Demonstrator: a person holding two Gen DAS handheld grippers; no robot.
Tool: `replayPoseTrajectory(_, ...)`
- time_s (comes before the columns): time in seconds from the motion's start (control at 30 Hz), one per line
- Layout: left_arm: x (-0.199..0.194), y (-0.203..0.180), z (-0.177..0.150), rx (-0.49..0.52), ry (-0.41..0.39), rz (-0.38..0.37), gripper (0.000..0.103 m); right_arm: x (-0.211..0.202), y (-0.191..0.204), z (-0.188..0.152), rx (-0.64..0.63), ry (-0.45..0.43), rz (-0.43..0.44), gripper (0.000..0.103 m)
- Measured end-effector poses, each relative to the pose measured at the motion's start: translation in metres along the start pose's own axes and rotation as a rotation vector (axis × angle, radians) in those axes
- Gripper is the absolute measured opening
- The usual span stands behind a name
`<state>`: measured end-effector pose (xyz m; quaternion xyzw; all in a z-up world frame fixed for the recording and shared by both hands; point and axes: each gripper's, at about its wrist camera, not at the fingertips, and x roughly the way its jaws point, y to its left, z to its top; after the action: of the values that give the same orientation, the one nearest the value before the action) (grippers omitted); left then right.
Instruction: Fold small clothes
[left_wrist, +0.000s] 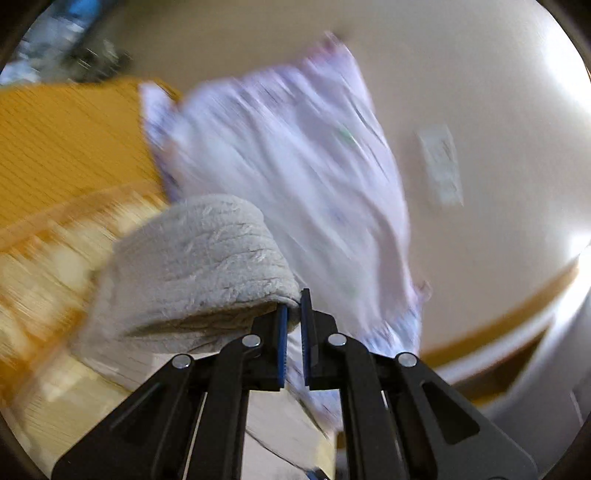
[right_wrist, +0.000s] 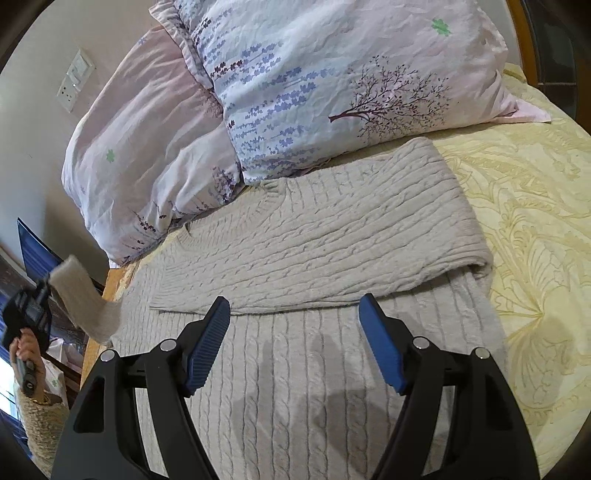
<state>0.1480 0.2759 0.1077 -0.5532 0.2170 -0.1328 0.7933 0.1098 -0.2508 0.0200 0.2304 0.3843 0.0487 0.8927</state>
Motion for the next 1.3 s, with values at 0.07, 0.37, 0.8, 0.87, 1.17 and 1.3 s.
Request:
replayPoseTrajectory(0.07, 0.027, -0.017, -0.023, 0.015, 0.072, -0.058, 0.006, -0.003, -0.002, -0.001, -0.001, -0.007, -0.001, 0.074)
replayPoseTrajectory(0.37, 0.143, -0.031, -0.135, -0.043, 0.369, -0.145, 0.006, -0.01, -0.011, -0.003, -0.003, -0.01, -0.003, 0.074)
replayPoseTrajectory(0.8, 0.186, -0.002, -0.215, 0.091, 0.674, 0.093, 0.045, -0.02, -0.006, -0.001, -0.072, -0.012, -0.029, 0.074)
replayPoseTrajectory(0.87, 0.169, -0.001, -0.203, 0.147, 0.673, 0.104, 0.054, -0.021, 0.004, 0.001, -0.113, -0.008, -0.025, 0.074)
replayPoseTrajectory(1.17, 0.093, 0.032, -0.125, 0.359, 0.424, 0.391, 0.049, 0.012, 0.124, -0.018, -0.613, 0.016, 0.016, 0.074)
replayPoseTrajectory(1.3, 0.093, 0.045, -0.12, 0.415, 0.425, 0.505, 0.04, 0.044, 0.185, -0.049, -0.912, -0.006, 0.0, 0.073)
